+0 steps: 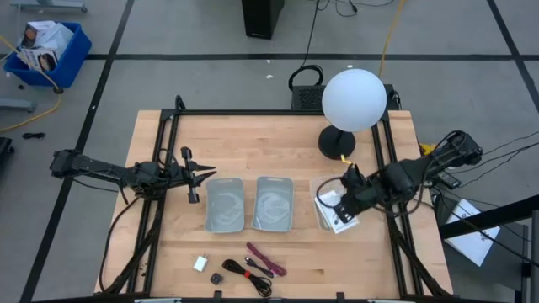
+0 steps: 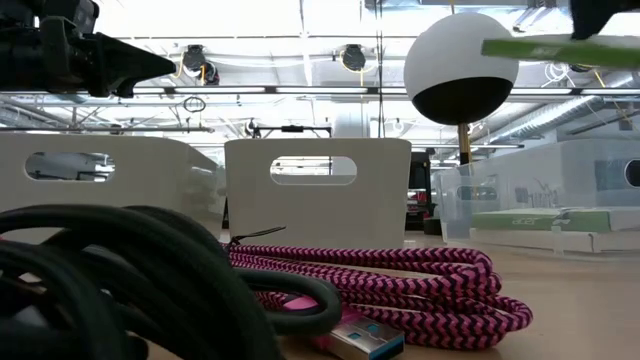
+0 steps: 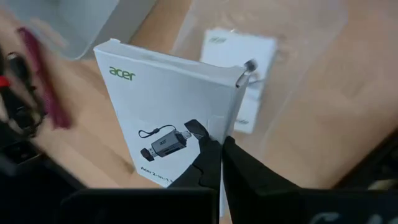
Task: Pick and place items into bin
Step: Put the white card reader box into the transparent bin
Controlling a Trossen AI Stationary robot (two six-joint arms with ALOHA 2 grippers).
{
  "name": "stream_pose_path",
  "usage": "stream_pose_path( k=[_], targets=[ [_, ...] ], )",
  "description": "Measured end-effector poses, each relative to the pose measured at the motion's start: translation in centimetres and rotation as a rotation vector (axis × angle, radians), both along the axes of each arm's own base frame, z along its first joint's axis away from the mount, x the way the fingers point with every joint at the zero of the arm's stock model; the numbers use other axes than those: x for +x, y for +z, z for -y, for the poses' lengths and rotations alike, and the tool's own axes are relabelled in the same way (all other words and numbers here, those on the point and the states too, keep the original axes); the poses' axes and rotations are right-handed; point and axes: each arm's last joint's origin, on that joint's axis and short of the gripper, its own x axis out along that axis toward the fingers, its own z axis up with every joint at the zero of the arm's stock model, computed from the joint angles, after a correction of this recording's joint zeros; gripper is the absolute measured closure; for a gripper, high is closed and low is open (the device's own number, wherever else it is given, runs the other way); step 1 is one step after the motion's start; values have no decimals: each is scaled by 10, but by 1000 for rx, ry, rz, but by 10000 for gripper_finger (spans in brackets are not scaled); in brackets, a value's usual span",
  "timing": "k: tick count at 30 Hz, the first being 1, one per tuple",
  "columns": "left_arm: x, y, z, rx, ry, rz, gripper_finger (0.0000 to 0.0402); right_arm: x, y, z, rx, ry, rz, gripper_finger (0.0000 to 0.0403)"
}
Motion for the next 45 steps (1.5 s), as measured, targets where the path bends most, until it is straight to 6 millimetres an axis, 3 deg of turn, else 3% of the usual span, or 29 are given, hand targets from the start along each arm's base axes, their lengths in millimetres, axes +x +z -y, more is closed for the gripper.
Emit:
stream_pose_path(
  k=[15,25,32,45],
  targets=[
    [0,0,0,11,1,-2,339,11,-3,51,6,-15,-98,402],
    [0,0,0,12,1,-2,339,39,-29,69,-27,32,-232,402],
    [0,0,0,12,1,-2,339,52,-44,75,-23,36,-303,402],
    [0,0,0,-5,-1,0,339,53,-74,70,91,-23,-317,402]
  ],
)
